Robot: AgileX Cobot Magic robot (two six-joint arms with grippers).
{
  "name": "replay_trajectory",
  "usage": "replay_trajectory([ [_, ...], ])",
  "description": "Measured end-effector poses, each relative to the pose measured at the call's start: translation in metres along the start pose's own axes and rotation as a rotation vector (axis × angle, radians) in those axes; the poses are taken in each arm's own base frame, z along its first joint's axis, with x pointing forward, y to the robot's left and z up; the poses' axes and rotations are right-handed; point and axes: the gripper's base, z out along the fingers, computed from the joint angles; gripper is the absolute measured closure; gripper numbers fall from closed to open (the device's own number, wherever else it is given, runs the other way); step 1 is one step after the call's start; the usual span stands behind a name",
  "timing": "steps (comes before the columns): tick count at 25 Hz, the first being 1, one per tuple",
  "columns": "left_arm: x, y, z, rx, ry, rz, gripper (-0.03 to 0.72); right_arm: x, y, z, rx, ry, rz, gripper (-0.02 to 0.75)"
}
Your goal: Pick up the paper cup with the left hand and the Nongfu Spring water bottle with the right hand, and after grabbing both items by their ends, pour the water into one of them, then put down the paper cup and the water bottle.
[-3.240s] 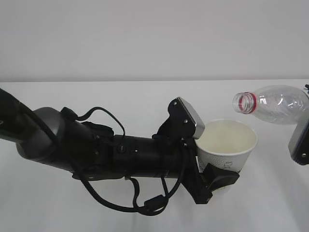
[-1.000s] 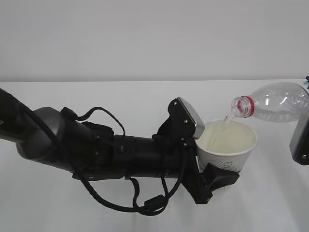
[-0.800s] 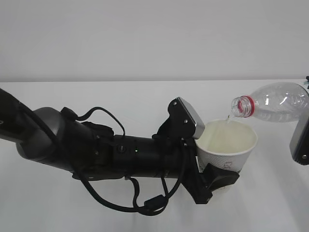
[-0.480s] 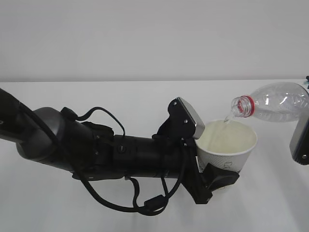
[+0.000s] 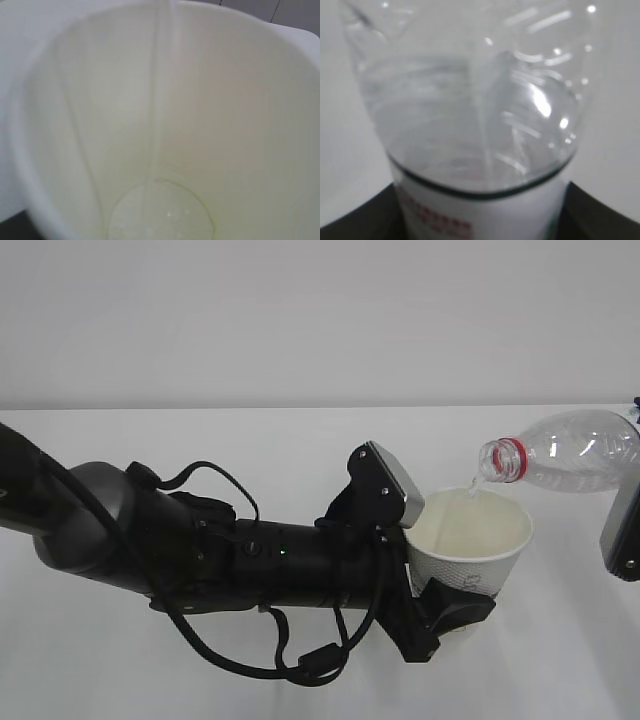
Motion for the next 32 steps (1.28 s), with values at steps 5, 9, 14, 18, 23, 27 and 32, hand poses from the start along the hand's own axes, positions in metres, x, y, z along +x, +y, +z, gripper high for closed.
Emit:
replay_trajectory([
  [5,0.0001,0.0000,0.0000,0.000,0.001,0.000,0.154,0.0000,0.0000,0.0000,0.000,0.000,0.000,0.305],
  [9,0.0001,0.0000,0.0000,0.000,0.001,0.000,0.154,0.0000,0.0000,0.0000,0.000,0.000,0.000,0.305],
  [14,0.0001,0.0000,0.0000,0.000,0.001,0.000,0.154,0.0000,0.0000,0.0000,0.000,0.000,-0.002,0.305],
  [18,0.0001,0.0000,0.0000,0.000,0.001,0.000,0.154,0.0000,0.0000,0.0000,0.000,0.000,-0.003,0.305],
  [23,0.0001,0.0000,0.0000,0.000,0.001,0.000,0.154,0.0000,0.0000,0.0000,0.000,0.000,-0.003,0.305],
  [27,0.0001,0.0000,0.0000,0.000,0.001,0.000,0.154,0.0000,0.0000,0.0000,0.000,0.000,-0.003,0.305],
  [32,0.0002,0.0001,0.0000,-0.001,0.002,0.000,0.154,0.0000,0.0000,0.0000,0.000,0.000,-0.006,0.305],
])
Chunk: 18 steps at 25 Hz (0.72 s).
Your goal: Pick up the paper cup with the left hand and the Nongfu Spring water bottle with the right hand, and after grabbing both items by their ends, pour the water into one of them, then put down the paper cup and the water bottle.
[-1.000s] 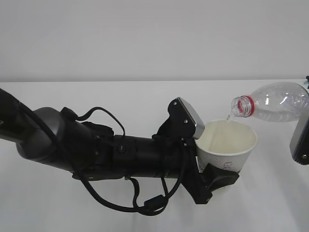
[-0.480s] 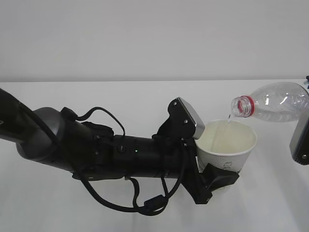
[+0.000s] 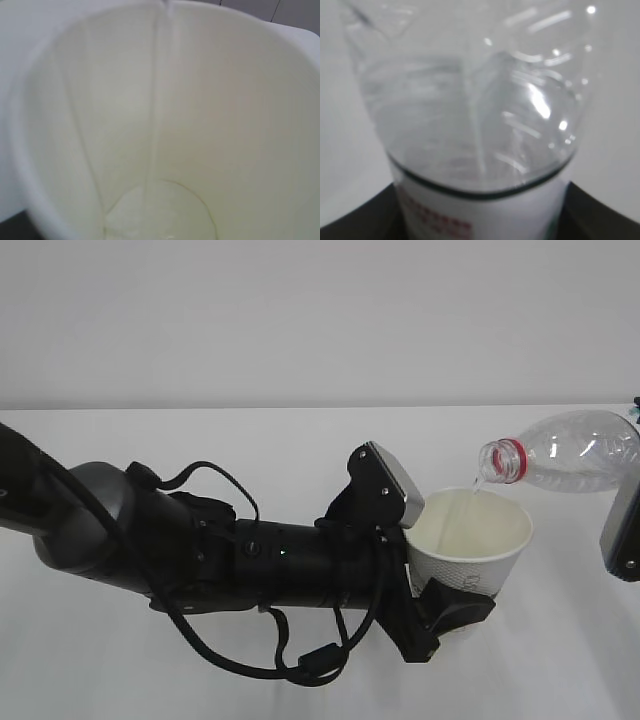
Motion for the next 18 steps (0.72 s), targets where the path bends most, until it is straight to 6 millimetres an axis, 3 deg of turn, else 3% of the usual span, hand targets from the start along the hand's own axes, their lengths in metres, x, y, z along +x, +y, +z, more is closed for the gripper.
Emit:
replay_trajectory([
  [18,0.0000,0.0000,0.0000,0.000,0.000,0.000,0.154,0.0000,0.0000,0.0000,0.000,0.000,-0.016,0.305],
])
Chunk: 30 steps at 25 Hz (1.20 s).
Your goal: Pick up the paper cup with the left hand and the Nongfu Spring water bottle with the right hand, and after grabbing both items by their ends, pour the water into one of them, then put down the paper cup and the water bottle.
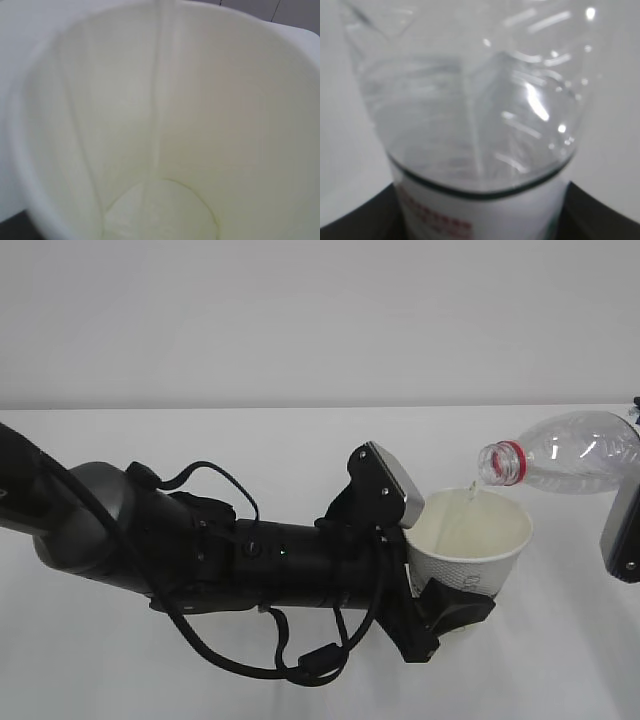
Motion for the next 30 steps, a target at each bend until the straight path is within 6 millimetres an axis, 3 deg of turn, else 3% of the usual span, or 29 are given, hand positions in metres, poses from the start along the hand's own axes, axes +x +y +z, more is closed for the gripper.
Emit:
replay_trajectory([
  [30,0.0002,0.0001,0.0000,-0.001,0.002,0.000,0.154,0.0001,-0.0014,0.0000,0.015,0.001,-0.025,0.306],
])
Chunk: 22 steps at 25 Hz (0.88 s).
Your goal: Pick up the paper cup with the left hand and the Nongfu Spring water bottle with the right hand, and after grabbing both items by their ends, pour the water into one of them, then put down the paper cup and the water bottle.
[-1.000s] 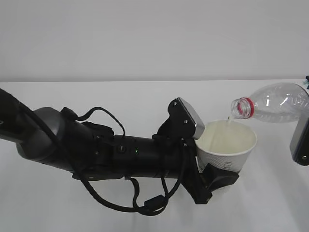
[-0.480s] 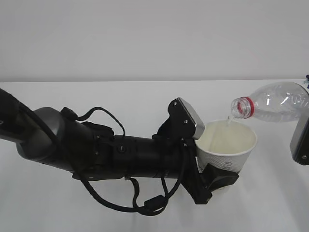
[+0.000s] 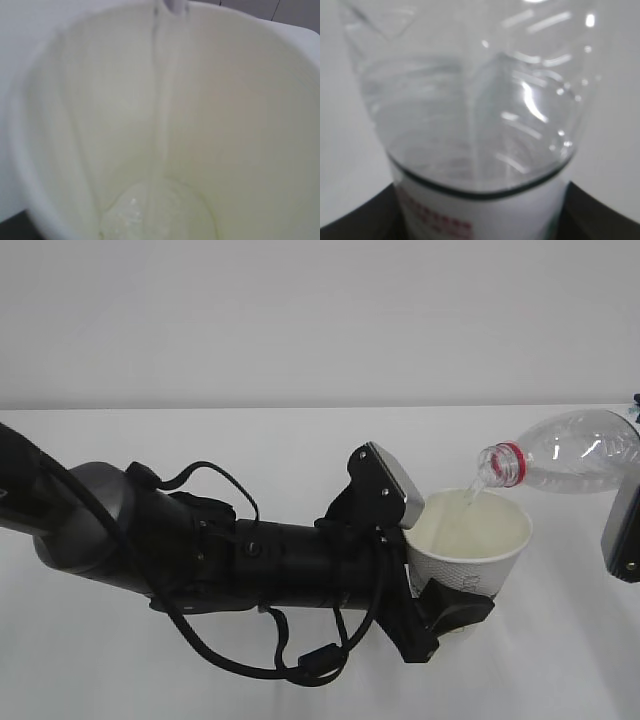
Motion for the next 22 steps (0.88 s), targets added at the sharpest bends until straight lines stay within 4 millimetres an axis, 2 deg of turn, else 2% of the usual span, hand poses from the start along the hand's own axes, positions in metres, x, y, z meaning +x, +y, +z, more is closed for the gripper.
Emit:
replay_trajectory([
  [22,0.0003,0.0000,0.0000,0.000,0.003,0.001,0.154,0.0001,0.0000,0.0000,0.000,0.001,-0.003,0.306],
])
